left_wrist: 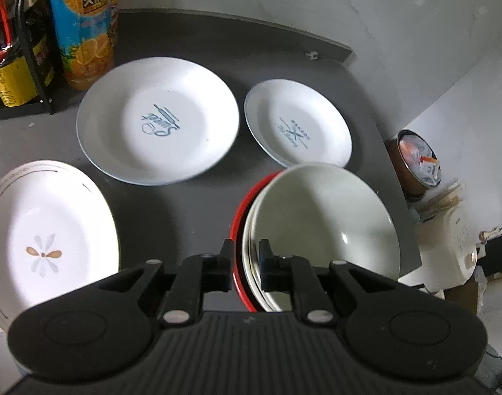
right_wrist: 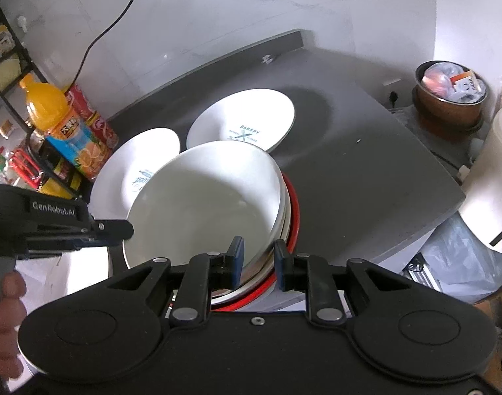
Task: Organize plates and bowls
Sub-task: 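Carry the smaller white bowl and lower it into the bowl stack, then open both grippers and pull back from the bowl stack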
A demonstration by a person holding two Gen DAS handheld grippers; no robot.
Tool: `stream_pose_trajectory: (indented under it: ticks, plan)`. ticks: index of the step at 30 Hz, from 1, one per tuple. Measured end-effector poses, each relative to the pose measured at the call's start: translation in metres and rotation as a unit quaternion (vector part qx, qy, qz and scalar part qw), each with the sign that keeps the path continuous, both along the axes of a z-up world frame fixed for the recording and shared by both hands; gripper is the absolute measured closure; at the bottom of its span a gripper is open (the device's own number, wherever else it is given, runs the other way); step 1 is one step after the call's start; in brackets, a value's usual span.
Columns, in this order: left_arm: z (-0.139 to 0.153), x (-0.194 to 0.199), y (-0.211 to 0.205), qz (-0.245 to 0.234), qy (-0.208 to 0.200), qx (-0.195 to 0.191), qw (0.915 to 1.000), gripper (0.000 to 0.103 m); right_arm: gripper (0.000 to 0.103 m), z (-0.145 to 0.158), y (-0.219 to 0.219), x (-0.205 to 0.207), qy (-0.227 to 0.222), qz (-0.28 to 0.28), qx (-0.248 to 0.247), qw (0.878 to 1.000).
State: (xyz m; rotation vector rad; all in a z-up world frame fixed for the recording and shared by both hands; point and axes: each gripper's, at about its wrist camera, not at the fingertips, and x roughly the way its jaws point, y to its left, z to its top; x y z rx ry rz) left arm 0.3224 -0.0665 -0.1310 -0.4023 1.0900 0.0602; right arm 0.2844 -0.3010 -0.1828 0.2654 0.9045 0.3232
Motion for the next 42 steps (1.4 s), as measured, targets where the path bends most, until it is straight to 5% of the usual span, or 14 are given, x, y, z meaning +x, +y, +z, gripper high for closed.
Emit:
stream_pose_trajectory:
  ticks: [5,9,18,29,42]
  plan:
    - [0.011,-0.001,0.007,0.008,-0.005,0.006,0.9999,0.085,0.081,0.009,-0.009,0.004,-0.011,0.025,0.01,1.0]
    - [0.016,-0.005,0.011,0.018,-0.004,0.012,0.9998,0.056,0.083,0.008,-0.016,0.011,-0.007,0.058,0.015,0.998]
    - [0.028,-0.024,0.029,0.081,-0.01,0.034,0.996,0.026,0.076,0.027,-0.027,0.027,-0.003,0.115,0.037,0.993]
    - [0.042,-0.055,0.054,0.186,-0.008,0.057,0.9808,0.022,0.057,0.047,0.005,0.039,-0.017,0.198,0.054,0.978]
    - [0.036,-0.06,0.088,0.204,0.005,0.058,0.9773,0.022,0.039,0.062,0.069,0.049,-0.006,0.219,0.052,0.974]
